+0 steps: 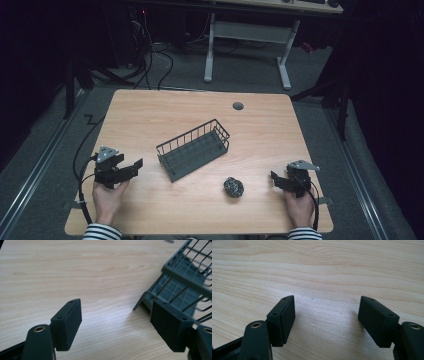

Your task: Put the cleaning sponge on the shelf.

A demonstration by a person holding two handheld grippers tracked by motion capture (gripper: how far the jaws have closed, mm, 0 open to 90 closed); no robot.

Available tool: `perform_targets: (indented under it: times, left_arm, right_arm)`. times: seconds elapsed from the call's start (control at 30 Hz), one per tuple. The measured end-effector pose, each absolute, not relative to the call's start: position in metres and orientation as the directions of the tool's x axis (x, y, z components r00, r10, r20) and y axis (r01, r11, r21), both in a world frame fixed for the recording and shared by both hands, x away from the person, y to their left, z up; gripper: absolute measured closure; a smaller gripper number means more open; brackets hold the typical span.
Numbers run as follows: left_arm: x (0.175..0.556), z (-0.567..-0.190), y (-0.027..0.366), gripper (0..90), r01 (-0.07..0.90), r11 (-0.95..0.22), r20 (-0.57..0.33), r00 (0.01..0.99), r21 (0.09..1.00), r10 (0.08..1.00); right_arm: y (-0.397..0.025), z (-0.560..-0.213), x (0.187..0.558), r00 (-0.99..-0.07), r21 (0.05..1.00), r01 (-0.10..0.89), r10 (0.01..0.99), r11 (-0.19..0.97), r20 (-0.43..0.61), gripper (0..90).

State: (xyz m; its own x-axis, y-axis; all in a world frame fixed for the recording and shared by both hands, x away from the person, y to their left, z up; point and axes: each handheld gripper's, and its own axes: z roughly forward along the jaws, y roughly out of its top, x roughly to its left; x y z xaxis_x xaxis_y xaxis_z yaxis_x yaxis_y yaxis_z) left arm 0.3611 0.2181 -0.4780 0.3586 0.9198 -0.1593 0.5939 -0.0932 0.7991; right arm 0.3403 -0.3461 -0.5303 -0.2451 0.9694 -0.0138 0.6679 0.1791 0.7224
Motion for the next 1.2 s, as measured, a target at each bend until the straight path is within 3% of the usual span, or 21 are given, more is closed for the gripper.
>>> perform_targets:
  times: [0.2, 0.37, 1.13, 1.2]
  left_arm:
    - [0.362, -0.499, 0.220, 26.0, 0.622, -0.083, -0.158, 0.323, 0.779, 0.933]
    - [0.368, -0.513, 0.220, 27.0, 0.640, -0.117, -0.104, 0.296, 0.760, 0.950]
    - [0.372, -0.532, 0.218, 26.4, 0.660, -0.201, 0.007, 0.284, 0.724, 0.959]
    - [0.369, -0.537, 0.222, 24.3, 0.651, -0.171, -0.025, 0.280, 0.739, 0.960]
  right_arm:
    - [-0.346, -0.530, 0.340, -0.245, 0.722, 0.668, 0.969, 0.180, -0.015, 30.5]
    - [-0.345, -0.530, 0.340, -0.256, 0.724, 0.664, 0.966, 0.188, -0.016, 33.7]
    - [-0.344, -0.527, 0.338, -0.267, 0.705, 0.682, 0.964, 0.193, -0.006, 33.6]
    - [-0.344, -0.527, 0.337, -0.274, 0.710, 0.679, 0.962, 0.185, 0.012, 34.1]
